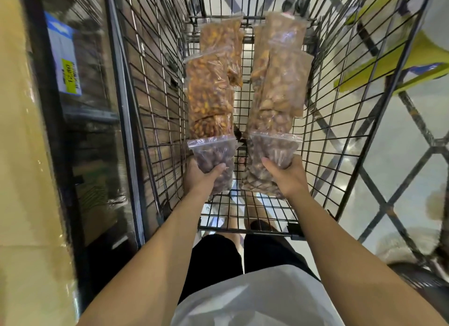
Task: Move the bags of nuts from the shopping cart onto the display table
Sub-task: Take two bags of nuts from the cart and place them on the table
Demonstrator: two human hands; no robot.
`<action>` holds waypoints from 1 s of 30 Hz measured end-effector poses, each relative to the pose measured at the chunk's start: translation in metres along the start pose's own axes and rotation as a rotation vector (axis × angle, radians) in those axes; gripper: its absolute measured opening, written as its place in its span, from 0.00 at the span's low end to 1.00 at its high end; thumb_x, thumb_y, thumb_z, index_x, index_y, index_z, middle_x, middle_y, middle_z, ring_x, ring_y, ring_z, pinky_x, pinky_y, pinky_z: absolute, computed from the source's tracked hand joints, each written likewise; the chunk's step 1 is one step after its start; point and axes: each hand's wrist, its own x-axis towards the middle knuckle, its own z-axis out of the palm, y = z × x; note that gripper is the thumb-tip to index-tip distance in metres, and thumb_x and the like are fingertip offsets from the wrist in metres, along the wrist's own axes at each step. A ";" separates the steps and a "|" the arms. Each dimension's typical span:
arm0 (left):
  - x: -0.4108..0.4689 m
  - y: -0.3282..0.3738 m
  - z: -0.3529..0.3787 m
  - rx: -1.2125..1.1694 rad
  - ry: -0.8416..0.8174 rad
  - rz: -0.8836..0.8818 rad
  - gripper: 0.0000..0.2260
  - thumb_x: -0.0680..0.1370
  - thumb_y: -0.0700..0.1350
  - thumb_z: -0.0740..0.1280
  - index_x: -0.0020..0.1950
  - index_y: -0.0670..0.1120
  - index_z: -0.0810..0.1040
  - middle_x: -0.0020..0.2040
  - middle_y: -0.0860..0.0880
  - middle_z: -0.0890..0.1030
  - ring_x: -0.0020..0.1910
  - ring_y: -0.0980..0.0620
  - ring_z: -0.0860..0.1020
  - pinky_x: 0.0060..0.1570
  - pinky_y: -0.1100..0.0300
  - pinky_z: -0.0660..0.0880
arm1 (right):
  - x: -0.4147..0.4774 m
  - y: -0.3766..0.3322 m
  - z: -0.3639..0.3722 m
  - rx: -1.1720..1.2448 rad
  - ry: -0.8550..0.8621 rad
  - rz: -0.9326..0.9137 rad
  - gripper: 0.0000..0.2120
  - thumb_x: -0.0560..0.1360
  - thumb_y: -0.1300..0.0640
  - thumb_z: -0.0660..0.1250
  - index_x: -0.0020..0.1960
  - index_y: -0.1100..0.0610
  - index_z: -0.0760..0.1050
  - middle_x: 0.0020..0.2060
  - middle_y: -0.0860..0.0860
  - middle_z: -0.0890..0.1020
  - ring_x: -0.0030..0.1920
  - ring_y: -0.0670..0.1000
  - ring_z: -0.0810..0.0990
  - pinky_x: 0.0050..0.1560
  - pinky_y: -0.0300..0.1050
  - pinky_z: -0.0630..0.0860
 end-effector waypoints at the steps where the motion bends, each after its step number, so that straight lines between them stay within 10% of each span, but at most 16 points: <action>1: 0.000 0.000 -0.001 0.003 -0.008 0.007 0.26 0.75 0.53 0.79 0.67 0.47 0.75 0.57 0.53 0.78 0.54 0.49 0.77 0.48 0.58 0.73 | -0.001 0.000 0.000 -0.002 0.000 -0.014 0.34 0.72 0.40 0.80 0.68 0.56 0.70 0.58 0.52 0.83 0.56 0.56 0.85 0.57 0.55 0.83; 7: -0.002 0.000 -0.010 -0.046 -0.063 -0.007 0.21 0.77 0.53 0.77 0.66 0.49 0.77 0.61 0.53 0.80 0.58 0.47 0.80 0.63 0.42 0.80 | -0.007 -0.002 -0.007 -0.011 0.008 -0.071 0.25 0.78 0.46 0.77 0.66 0.57 0.73 0.50 0.48 0.81 0.42 0.44 0.80 0.33 0.34 0.74; 17: -0.044 0.007 -0.049 -0.169 -0.105 0.098 0.25 0.79 0.53 0.76 0.73 0.50 0.75 0.62 0.51 0.82 0.57 0.49 0.81 0.52 0.57 0.76 | -0.044 -0.033 -0.023 0.001 -0.036 -0.292 0.15 0.75 0.50 0.80 0.47 0.50 0.73 0.44 0.49 0.84 0.46 0.51 0.85 0.52 0.53 0.83; 23: -0.089 0.017 -0.088 -0.111 0.004 0.214 0.20 0.77 0.54 0.77 0.63 0.47 0.78 0.54 0.48 0.84 0.52 0.48 0.82 0.46 0.57 0.79 | -0.085 -0.080 -0.036 -0.027 -0.135 -0.371 0.22 0.75 0.48 0.80 0.55 0.63 0.76 0.50 0.64 0.85 0.48 0.59 0.87 0.55 0.62 0.84; 30: -0.151 0.009 -0.135 -0.342 0.144 0.324 0.14 0.73 0.55 0.80 0.54 0.52 0.82 0.50 0.45 0.87 0.51 0.45 0.86 0.54 0.43 0.84 | -0.150 -0.128 -0.048 -0.077 -0.233 -0.556 0.17 0.78 0.52 0.77 0.57 0.62 0.77 0.46 0.55 0.87 0.40 0.52 0.87 0.41 0.42 0.84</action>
